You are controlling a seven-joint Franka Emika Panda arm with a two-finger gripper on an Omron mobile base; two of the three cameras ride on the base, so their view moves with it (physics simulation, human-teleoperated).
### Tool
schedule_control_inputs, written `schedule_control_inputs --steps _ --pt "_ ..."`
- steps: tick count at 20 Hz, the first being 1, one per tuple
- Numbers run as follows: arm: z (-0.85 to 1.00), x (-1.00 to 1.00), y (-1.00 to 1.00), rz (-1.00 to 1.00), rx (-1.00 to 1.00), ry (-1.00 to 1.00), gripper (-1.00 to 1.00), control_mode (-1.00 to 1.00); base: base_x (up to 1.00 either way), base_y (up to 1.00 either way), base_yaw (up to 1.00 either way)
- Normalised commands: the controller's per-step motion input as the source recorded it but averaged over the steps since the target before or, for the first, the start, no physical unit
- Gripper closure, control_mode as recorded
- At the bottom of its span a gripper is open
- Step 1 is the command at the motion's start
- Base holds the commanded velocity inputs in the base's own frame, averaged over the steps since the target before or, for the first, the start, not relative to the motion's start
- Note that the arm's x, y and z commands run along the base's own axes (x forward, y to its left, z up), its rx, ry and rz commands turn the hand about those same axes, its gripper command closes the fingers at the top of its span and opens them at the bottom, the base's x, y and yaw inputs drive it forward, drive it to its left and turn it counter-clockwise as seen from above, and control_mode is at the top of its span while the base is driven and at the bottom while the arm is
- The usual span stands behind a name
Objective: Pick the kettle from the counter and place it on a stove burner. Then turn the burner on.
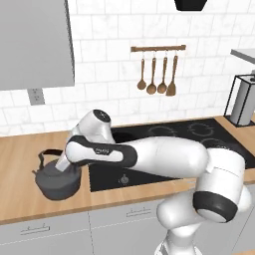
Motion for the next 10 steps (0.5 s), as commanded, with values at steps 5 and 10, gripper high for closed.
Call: schedule_control_inputs --steps 5,10 --pt "0.84 -0.53 -0.28 -0.03 0.00 -0.26 1.00 -1.00 0.00 0.00 0.00" --pt "0.66 -0.38 -0.72 -0.11 0.00 -0.10 1.00 -1.00 0.00 0.00 0.00"
